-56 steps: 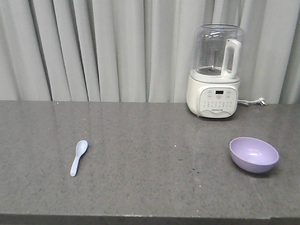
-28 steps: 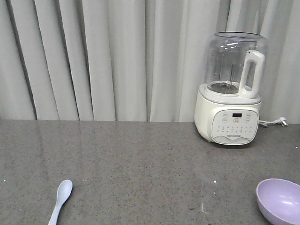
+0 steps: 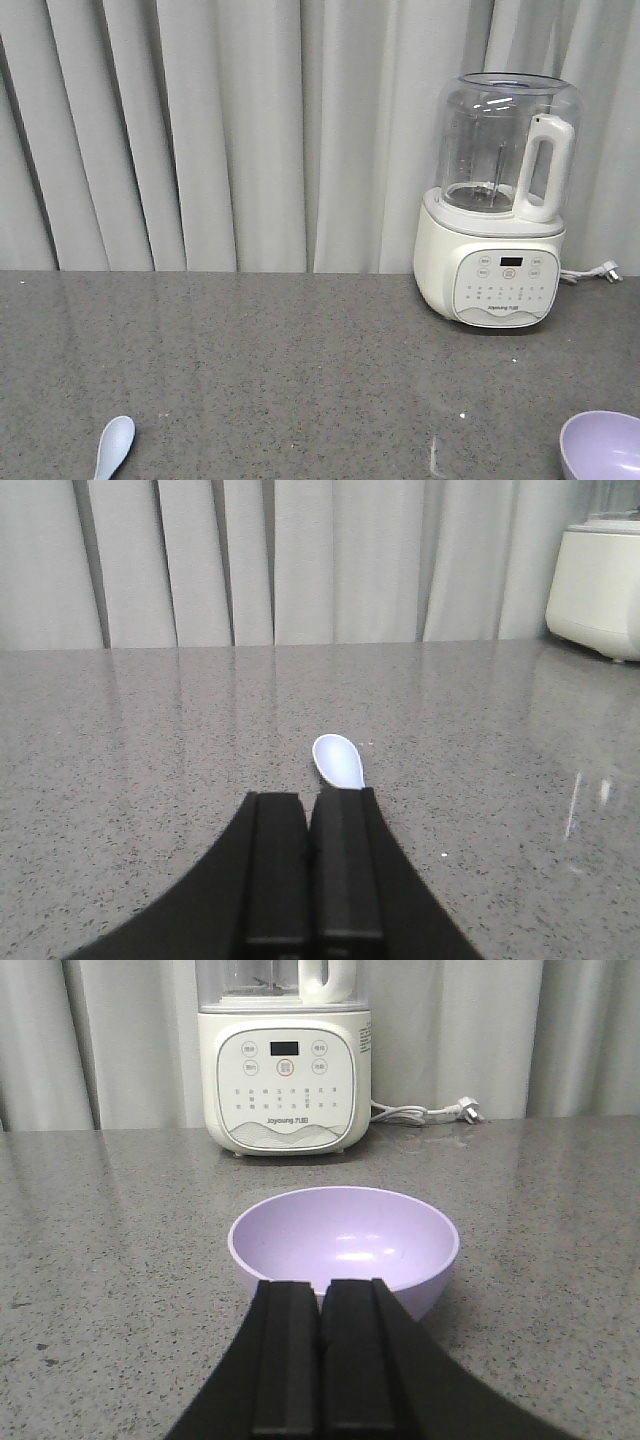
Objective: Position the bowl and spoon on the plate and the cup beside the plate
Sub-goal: 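Lower the left gripper onto the white spoon and grasp it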
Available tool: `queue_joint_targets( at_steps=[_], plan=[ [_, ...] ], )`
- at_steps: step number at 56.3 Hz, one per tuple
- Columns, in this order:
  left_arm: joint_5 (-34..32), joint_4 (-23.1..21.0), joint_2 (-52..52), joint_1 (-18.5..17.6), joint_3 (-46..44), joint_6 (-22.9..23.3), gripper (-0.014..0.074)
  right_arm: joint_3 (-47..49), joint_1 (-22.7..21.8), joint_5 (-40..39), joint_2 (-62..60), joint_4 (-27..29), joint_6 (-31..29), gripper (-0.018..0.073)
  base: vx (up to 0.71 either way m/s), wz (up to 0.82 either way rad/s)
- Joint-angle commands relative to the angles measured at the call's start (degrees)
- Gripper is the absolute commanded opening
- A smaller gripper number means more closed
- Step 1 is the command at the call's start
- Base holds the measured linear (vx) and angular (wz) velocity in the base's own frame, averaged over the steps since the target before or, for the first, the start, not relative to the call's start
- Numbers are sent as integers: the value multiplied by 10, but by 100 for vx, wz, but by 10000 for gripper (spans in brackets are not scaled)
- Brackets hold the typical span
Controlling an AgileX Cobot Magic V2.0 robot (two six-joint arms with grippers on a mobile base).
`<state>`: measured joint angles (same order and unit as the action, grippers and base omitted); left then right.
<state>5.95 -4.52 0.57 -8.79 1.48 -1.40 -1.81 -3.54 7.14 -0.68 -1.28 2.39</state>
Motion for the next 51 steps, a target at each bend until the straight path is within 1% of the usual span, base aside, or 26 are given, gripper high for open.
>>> queue_joint_targets(
  at_steps=[1,27,29,33,35,39,43,44,45,48,51],
  plan=[
    [-47,-6,9,-1,-14,0,-3,-1,-2,-47,-2,-3,-3,-8,2,0],
    [-47,-6,9,-1,-14,0,-3,-1,-2,-52,-2,-3,-3,-8,0,0],
    [-49,-1,9,-1,-14,-4,-3,-1,-2,-56,-2,-3,-3,-8,0,0],
    [-60,22,9,-1,-14,-16,-3,-1,-2,-68,-2,-3,-3,-8,0,0],
    [-67,24,9,-1,-14,-16,-3,-1,-2,-93,-2,-2,-3,-8,0,0],
    [-107,25,9,-1,-16,-16,-3,-1,-2,-143,-2,-2,-4,-8,0,0],
    [-173,24,9,-1,-21,-14,-3,8,-2,-206,-2,-2,-4,-8,0,0],
    [-199,23,9,-1,-22,-13,-3,15,-2,-218,-2,-2,-4,-8,0,0],
    [-225,21,9,-1,-24,-11,-3,21,-2,-223,-2,-2,-4,-8,0,0],
    [-273,8,8,-1,-41,-7,-3,61,-2,-224,-2,-2,-4,-8,0,0],
    [-280,-23,6,-1,-76,-4,-3,111,-2,-207,6,-2,-5,-8,0,0]
  ],
)
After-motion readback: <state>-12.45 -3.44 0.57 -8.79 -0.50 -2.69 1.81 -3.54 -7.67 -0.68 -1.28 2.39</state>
